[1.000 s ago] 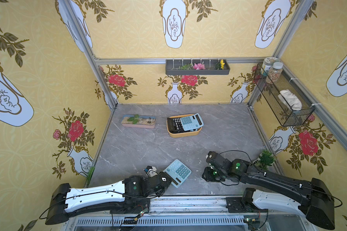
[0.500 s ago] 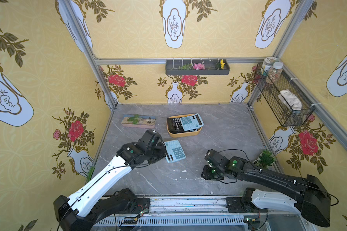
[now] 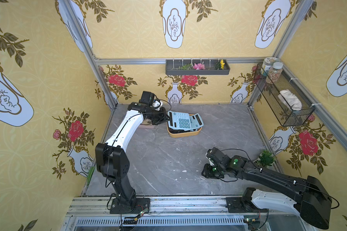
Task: Put the calculator in the storage box
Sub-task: Place the calculator in the storage box.
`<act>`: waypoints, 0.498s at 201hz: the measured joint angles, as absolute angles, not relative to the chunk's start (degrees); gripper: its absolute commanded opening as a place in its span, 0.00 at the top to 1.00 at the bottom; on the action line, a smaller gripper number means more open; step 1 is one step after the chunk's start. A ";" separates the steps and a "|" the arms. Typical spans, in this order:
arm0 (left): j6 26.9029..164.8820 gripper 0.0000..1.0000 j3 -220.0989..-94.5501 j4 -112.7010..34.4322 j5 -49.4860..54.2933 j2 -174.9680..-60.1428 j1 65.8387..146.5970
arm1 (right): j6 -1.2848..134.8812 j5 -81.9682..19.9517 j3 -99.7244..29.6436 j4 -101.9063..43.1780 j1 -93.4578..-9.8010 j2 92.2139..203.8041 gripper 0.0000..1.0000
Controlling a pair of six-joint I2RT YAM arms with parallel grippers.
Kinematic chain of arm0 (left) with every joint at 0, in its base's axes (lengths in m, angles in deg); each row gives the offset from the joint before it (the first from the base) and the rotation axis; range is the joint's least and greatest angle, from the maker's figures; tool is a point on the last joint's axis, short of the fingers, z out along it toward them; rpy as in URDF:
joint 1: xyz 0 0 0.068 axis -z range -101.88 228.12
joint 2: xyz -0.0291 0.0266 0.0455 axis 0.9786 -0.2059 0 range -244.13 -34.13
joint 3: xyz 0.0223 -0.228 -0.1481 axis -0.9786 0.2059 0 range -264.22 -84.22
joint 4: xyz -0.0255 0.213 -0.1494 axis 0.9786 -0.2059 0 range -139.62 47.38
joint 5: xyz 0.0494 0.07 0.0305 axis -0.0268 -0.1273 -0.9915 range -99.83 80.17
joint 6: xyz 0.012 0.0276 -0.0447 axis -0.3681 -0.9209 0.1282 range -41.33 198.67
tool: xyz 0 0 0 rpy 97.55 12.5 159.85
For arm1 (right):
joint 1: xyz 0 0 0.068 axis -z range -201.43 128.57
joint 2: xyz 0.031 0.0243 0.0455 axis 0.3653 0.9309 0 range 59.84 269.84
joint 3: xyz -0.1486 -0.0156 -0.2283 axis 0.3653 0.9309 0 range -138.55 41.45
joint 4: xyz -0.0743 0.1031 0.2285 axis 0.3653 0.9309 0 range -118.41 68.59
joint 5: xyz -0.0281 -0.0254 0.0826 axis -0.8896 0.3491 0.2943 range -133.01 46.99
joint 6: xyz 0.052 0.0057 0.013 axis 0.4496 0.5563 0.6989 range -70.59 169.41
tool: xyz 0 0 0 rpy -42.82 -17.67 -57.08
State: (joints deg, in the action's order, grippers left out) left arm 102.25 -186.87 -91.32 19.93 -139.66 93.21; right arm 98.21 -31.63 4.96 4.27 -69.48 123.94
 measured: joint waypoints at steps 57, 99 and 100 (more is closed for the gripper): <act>106.31 0.87 -190.54 -86.34 23.76 -148.73 91.86 | 98.21 -29.99 6.49 1.83 -68.74 124.70 0.62; 108.91 0.88 -189.08 -82.56 25.79 -150.42 90.85 | 98.41 -29.58 8.26 0.67 -68.67 124.27 0.62; 108.93 0.88 -189.08 -82.49 25.81 -150.44 90.83 | 98.45 -29.55 8.28 0.62 -68.67 124.27 0.62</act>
